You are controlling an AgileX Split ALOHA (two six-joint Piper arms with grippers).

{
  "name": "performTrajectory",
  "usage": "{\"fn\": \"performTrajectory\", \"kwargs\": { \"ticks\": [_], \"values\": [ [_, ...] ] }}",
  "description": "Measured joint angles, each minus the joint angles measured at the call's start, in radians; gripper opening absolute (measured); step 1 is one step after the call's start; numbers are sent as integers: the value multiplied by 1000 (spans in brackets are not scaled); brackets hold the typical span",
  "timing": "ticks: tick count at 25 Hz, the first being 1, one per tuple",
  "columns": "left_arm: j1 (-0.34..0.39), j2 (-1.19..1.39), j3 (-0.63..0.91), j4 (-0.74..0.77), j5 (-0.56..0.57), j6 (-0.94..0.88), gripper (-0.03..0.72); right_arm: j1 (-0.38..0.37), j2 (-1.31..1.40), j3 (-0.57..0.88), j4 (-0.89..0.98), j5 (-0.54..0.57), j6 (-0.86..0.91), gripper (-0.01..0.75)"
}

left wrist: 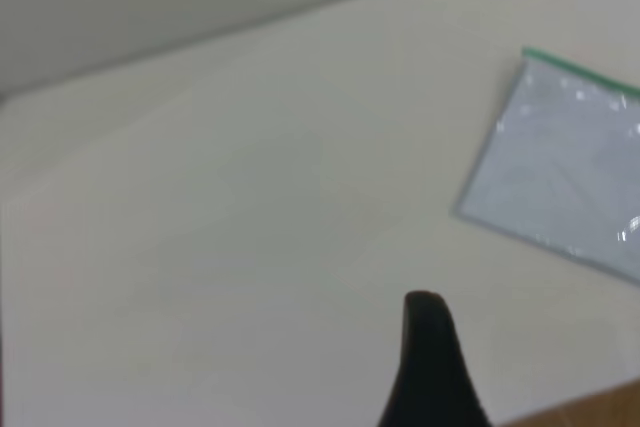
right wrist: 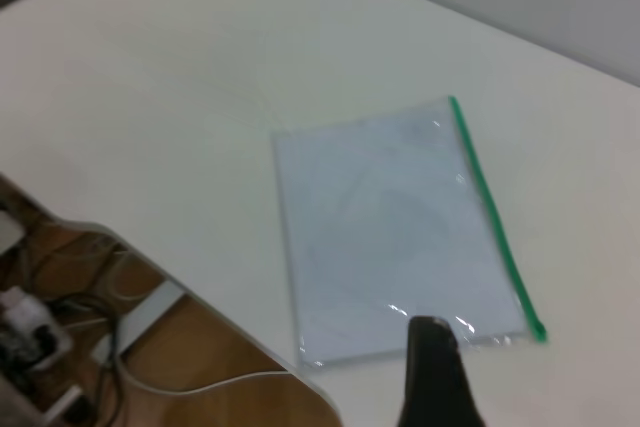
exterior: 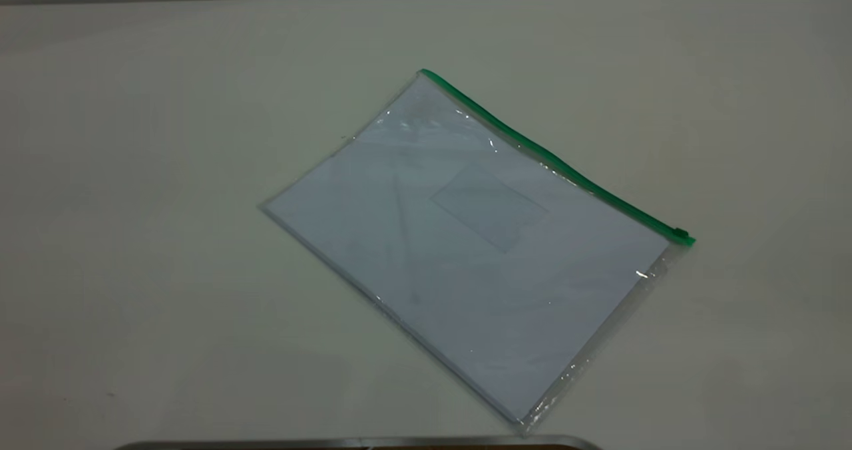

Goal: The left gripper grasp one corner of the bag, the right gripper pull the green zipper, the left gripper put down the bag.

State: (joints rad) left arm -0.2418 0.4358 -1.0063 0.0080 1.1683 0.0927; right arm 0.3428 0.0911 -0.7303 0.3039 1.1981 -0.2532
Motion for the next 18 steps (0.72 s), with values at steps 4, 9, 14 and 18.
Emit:
{"fn": "performTrajectory", "kwargs": {
  "ticks": [4, 9, 14, 18],
  "values": [
    [0, -97, 150, -16, 0, -8, 590, 0, -110, 92, -69, 13, 28, 531],
    [0, -178, 314, -27, 0, -8, 590, 0, -112, 191, -152, -17, 57, 531],
    [0, -219, 412, -59, -5, -8, 590, 0, -112, 247, -188, -52, 46, 531],
    [0, -220, 470, -93, -9, -7, 590, 0, -112, 247, -192, -59, 46, 531]
  ]
}}
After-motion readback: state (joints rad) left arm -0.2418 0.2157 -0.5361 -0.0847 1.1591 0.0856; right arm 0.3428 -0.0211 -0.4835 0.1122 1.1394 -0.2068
